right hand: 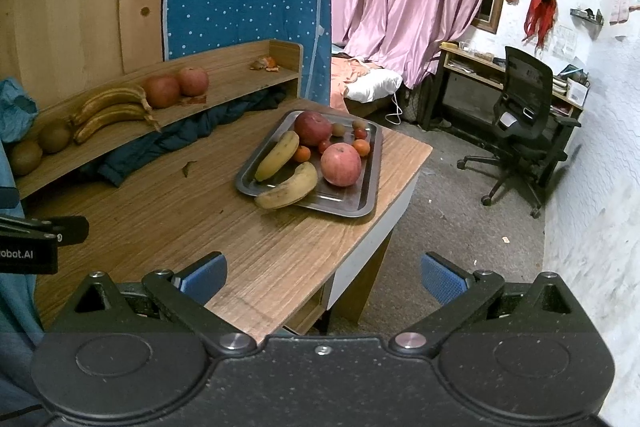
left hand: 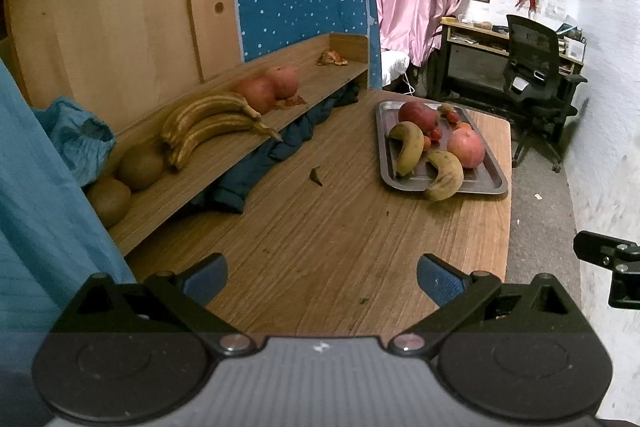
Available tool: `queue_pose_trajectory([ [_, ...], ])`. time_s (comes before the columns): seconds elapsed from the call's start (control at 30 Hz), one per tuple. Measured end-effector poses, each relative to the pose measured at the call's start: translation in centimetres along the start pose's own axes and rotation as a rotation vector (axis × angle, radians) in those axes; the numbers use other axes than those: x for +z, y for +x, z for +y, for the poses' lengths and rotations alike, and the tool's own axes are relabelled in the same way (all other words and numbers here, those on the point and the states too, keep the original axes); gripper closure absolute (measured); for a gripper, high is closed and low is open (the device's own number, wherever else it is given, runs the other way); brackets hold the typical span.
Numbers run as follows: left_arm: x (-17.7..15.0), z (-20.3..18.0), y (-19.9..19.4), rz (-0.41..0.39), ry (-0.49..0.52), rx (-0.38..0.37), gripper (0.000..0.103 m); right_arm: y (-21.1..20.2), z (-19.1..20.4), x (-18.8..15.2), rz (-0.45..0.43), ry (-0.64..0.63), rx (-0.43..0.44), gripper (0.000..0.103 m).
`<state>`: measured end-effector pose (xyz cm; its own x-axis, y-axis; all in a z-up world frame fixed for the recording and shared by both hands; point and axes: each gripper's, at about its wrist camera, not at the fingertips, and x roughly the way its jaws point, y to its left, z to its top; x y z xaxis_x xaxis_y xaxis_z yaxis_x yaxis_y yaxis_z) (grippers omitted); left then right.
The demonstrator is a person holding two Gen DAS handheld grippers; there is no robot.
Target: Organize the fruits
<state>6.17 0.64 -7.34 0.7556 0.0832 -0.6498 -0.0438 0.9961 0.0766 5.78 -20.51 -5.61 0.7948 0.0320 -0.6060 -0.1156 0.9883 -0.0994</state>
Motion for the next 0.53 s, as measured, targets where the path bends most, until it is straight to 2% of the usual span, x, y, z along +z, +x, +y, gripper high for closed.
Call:
queue_pose_trajectory([
  [0.53,0.71,0.20,0.95,0.013,-0.012,0.010,0.000,0.25,0.09,0.12,0.004,-0.003,0.002,0.001],
])
